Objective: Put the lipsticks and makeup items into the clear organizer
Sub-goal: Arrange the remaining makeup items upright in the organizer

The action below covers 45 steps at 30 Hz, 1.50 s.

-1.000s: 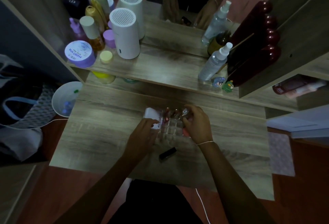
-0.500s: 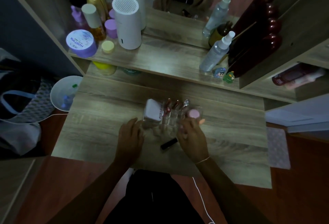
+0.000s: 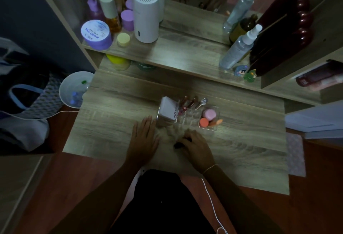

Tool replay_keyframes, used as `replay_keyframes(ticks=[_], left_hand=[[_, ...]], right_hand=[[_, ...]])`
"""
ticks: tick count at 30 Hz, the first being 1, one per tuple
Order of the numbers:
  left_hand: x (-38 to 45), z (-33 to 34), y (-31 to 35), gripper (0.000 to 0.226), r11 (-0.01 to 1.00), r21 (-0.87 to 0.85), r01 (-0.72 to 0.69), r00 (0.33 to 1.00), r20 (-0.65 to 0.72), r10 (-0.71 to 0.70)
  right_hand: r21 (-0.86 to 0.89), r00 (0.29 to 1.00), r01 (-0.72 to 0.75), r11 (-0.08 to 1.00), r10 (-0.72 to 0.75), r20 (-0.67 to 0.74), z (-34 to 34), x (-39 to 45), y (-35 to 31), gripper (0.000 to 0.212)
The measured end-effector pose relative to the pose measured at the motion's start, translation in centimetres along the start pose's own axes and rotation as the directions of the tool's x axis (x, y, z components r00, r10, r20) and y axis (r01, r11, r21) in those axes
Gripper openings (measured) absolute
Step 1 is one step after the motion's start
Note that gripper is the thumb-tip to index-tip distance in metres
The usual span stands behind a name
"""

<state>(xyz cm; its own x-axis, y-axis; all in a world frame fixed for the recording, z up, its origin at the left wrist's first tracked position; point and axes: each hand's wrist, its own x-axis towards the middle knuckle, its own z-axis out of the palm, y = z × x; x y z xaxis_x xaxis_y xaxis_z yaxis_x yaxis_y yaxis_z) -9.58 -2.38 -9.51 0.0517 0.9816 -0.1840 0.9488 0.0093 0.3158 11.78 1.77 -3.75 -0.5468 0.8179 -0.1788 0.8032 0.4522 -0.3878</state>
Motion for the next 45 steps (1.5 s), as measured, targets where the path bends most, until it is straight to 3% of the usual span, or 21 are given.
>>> replay_keyframes(ticks=[8,13,19,22,37,45], left_hand=[[0.1,0.8,-0.2,0.061,1.0,0.013,-0.002,0.999,-0.039,0.002],[0.1,1.0,-0.4,0.063,1.0,0.018,-0.013,0.998,-0.063,0.014],[0.2,1.2,-0.4,0.062,1.0,0.003,-0.016,0.996,-0.086,0.016],[0.2,1.2,-0.4,0.063,1.0,-0.002,-0.014,0.996,-0.087,0.014],[0.3,0.9,-0.3,0.064,1.0,0.003,-0.018,0.997,-0.076,0.018],[0.2,0.9,-0.4,0.064,1.0,0.027,-0.014,0.997,-0.074,0.016]], right_hand=[[0.31,0.969,-0.189,0.932,0.229,-0.098,-0.7,0.5,0.1,0.026],[0.395,0.918,-0.231,0.889,0.334,-0.216,-1.8,1.7,-0.2,0.016],[0.476,0.806,-0.216,0.852,0.431,-0.405,-3.6,3.5,-0.7,0.022],[0.475,0.778,-0.228,0.85,0.453,-0.436,-3.9,4.4,-0.6,0.022],[0.313,0.885,-0.256,0.915,0.352,-0.305,-3.9,5.0,-0.2,0.021],[0.244,0.886,-0.33,0.912,0.388,-0.252,-3.5,5.4,0.1,0.029]])
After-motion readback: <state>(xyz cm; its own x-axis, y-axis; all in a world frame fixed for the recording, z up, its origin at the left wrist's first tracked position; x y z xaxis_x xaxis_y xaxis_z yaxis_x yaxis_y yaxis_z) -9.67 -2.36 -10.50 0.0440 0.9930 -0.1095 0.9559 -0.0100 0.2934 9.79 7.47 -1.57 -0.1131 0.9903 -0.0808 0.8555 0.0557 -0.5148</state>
